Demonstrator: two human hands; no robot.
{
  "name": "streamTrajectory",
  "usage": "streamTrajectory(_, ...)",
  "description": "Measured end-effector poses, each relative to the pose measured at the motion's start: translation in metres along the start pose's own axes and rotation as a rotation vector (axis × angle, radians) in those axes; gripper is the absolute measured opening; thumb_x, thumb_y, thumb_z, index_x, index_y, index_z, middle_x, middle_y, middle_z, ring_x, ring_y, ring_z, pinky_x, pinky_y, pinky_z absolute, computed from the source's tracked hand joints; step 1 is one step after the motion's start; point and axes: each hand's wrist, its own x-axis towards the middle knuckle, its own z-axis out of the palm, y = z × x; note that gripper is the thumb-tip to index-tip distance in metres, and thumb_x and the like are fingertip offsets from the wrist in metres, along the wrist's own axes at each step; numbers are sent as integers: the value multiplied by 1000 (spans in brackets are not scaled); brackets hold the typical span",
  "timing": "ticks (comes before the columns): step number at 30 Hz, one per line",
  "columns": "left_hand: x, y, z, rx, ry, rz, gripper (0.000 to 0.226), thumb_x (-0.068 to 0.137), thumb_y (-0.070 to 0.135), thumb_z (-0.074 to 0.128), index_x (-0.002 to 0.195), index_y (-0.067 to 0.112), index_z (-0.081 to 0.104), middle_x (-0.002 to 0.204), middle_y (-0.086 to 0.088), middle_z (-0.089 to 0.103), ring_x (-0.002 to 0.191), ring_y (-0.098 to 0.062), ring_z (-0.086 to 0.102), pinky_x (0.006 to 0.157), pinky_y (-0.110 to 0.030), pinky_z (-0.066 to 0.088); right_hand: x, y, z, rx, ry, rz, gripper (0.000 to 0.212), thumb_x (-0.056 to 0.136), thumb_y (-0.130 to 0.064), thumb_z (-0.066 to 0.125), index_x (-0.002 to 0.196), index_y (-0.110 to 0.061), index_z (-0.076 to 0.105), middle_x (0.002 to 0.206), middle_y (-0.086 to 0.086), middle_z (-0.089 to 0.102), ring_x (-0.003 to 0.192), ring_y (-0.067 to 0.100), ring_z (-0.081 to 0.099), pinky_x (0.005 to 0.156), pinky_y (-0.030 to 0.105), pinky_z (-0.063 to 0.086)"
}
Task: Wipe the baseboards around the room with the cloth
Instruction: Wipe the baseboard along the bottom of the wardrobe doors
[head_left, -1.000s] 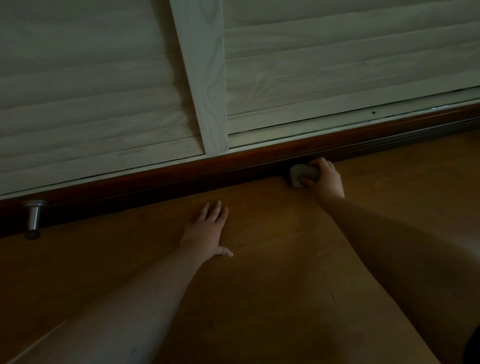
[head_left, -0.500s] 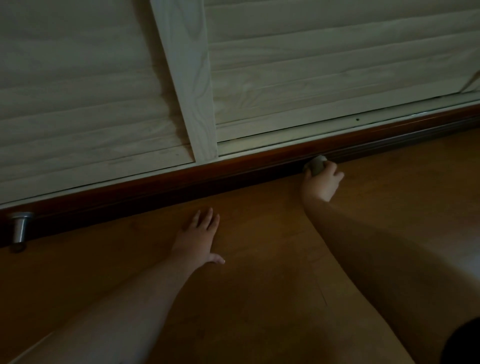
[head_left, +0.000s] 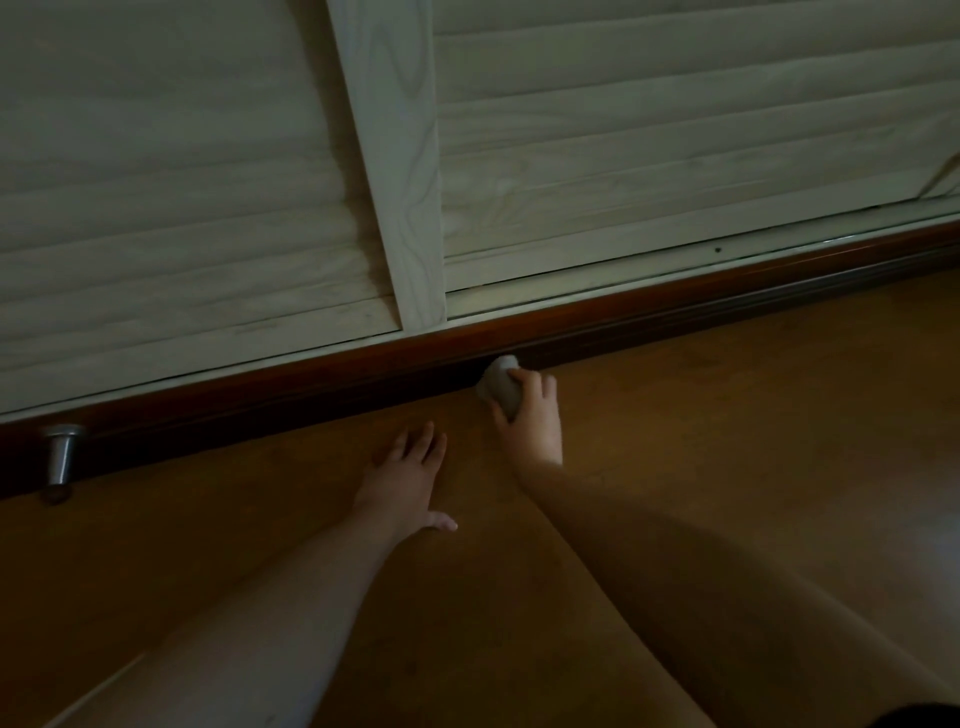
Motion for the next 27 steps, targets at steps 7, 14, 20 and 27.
streamTrajectory(7,3,-3,3,-54,13,14,124,74,70,68,155,28,-16,161,5,-28,151,-27,-16,118,-60,21,17,4,-37,64,94,24,47,87,-26,69,130,-28,48,128,-6,45,107,3,48,81,10,37)
streamTrajectory(14,4,-2,6,-91,-5,27,124,76,63,72,155,28,-17,159,5,-33,149,-27,-22,119,-59,16,73,41,-132,91,522,389,44,93,-18,63,135,-19,49,134,9,43,118,26,53,96,27,40)
streamTrajectory(20,1,-5,4,-73,-14,53,122,79,56,73,155,27,-18,160,4,-32,149,-27,-21,120,-55,17,79,29,-123,-29,400,326,44,94,-19,62,136,-15,49,137,11,40,117,31,53,101,37,45)
streamTrajectory(27,-4,-5,4,-87,-11,55,121,80,56,72,155,27,-18,160,5,-31,149,-26,-21,120,-58,14,31,-21,-40,-4,275,181,46,92,-17,65,134,-15,47,136,11,39,122,29,49,102,42,47)
